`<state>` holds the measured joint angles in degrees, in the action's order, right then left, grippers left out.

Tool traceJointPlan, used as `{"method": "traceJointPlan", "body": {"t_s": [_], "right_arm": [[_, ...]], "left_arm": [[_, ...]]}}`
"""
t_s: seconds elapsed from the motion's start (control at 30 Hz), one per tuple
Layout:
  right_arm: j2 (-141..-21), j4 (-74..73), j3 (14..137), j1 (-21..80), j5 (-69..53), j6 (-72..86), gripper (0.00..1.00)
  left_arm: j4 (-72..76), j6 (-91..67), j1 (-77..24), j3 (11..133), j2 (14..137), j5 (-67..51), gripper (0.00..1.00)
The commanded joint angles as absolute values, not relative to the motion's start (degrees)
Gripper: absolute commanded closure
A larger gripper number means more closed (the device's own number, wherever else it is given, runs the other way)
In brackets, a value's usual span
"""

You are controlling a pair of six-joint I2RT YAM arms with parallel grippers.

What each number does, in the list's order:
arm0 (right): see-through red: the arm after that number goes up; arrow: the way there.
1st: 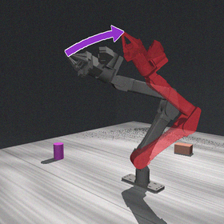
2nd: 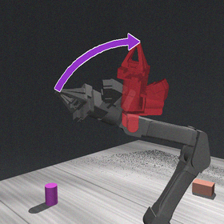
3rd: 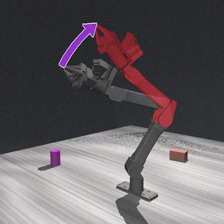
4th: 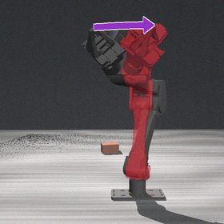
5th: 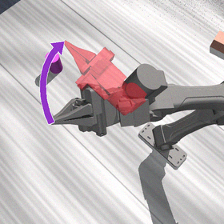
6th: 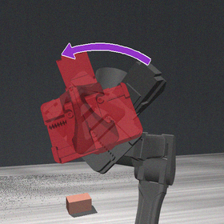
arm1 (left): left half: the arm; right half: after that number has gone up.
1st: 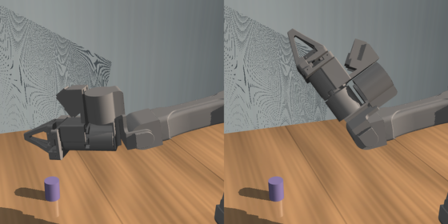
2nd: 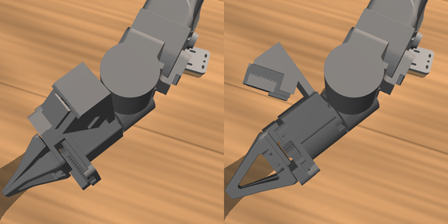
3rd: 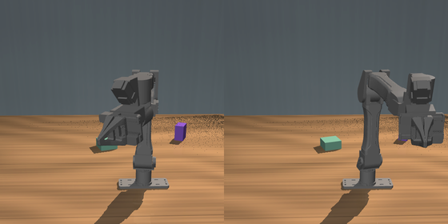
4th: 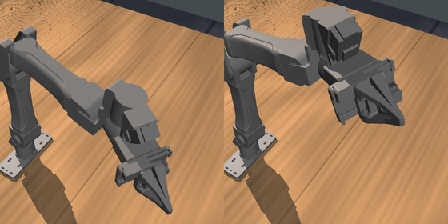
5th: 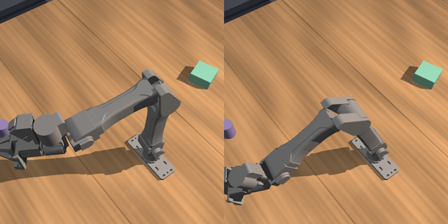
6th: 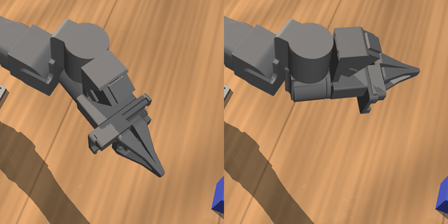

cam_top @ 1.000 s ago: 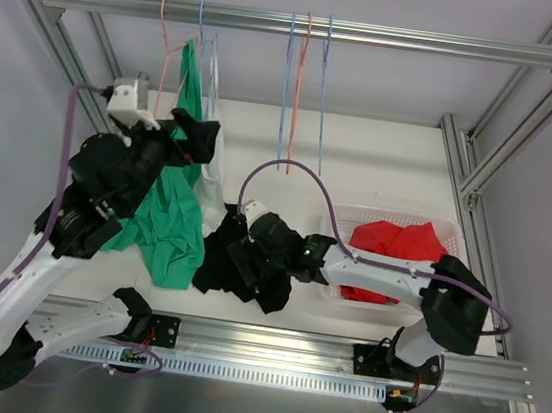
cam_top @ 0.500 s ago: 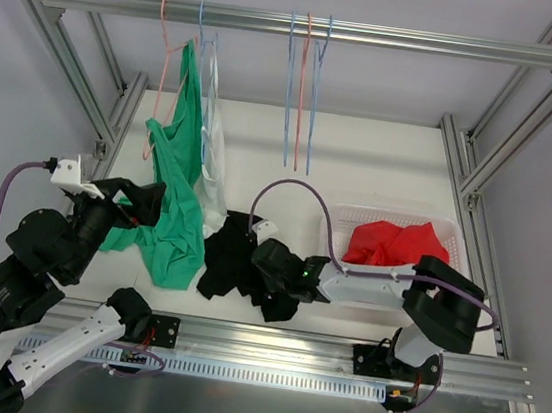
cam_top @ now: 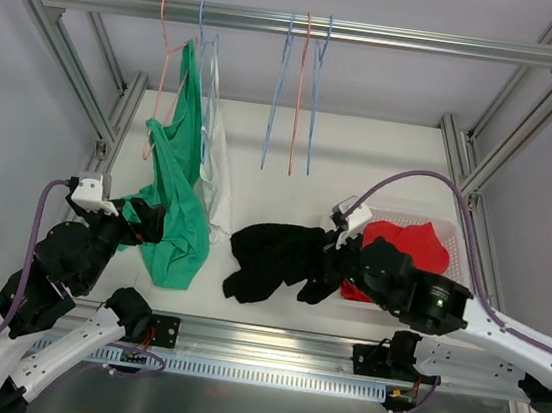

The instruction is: Remove the tank top from the hanger

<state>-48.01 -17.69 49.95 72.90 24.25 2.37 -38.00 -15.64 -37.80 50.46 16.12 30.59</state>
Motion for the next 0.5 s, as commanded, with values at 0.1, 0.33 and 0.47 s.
{"method": "traceJointPlan", "body": {"t_s": [0.1, 0.33, 0.47], "right_arm": [[-42.1, -27.4, 63.9, 72.9, 27.9, -6.1, 1.0], [-41.7, -36.9, 79.0, 72.9, 37.2, -10.0, 1.0], [-43.2, -43.5, 84.2, 72.9, 45.3, -10.3, 1.0]], "left_arm": [[-37.2, -14.8, -37.6, 49.8, 17.3, 31.7, 0.01], [-37.2, -14.5, -37.6, 49.2, 16.0, 32.6, 0.01], [-37.2, -14.4, -37.6, 49.3, 16.1, 32.4, 0.01]]}}
